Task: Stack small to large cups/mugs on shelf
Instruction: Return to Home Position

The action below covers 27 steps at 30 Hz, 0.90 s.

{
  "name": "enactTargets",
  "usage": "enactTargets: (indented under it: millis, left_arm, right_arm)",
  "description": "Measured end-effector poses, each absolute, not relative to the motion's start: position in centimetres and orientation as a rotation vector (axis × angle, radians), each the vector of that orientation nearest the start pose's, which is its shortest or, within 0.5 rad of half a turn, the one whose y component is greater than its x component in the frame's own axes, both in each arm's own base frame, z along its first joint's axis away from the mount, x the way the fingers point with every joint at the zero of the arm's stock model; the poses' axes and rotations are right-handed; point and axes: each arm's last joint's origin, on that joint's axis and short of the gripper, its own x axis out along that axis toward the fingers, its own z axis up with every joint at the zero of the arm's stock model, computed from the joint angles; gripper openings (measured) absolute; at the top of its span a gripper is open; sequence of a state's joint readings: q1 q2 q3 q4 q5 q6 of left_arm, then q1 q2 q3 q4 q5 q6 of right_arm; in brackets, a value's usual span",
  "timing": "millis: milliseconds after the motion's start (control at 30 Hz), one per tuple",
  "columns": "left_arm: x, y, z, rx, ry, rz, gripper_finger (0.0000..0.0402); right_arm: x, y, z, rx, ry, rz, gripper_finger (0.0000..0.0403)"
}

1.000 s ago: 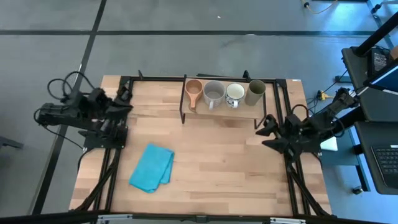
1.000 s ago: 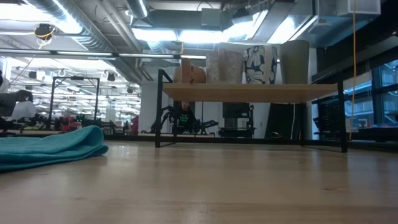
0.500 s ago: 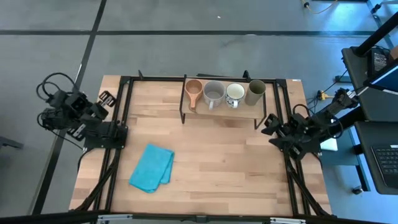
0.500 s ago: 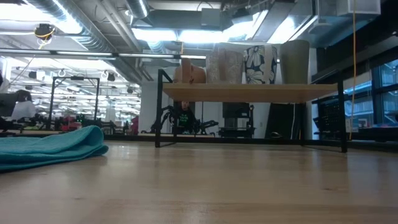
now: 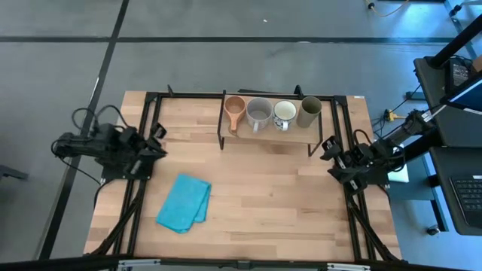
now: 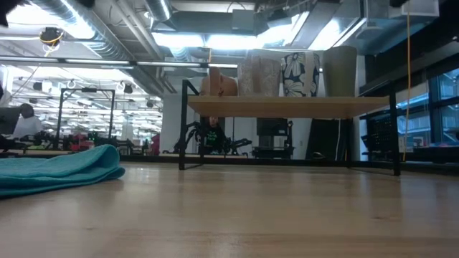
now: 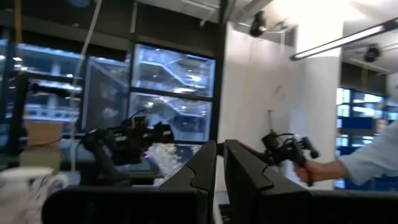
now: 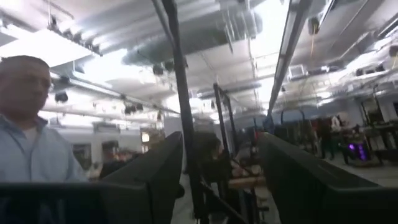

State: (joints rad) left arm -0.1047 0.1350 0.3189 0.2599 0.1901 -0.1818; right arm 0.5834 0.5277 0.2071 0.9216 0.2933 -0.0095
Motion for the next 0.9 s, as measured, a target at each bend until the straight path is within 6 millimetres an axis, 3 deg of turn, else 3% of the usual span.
enactTargets:
  millis: [100, 267, 400, 733, 900]
  left_arm:
    - [8.3, -1.3, 26.4, -0.161, -0.441, -0.274, 0.0027]
    - [8.9, -0.4, 24.6, -0.173, -0.429, -0.094, 0.0027]
    - [9.3, 0.6, 23.3, -0.258, -0.338, -0.003, 0.0027]
    - [9.7, 2.4, 19.7, -0.42, -0.147, -0.109, 0.0027]
    - [9.6, 3.1, 18.3, -0.435, -0.096, -0.13, 0.0027]
  right_arm:
    - [10.0, 5.6, 25.2, 0.26, -0.608, 0.296, 0.0213]
    - [9.3, 5.3, 22.7, 0.203, -0.643, 0.321, 0.0213]
    - [9.4, 5.1, 22.4, 0.174, -0.598, 0.266, 0.0213]
    - [9.0, 4.7, 22.0, 0.092, -0.541, 0.201, 0.0213]
    - [9.5, 4.9, 20.9, 0.073, -0.41, 0.181, 0.0213]
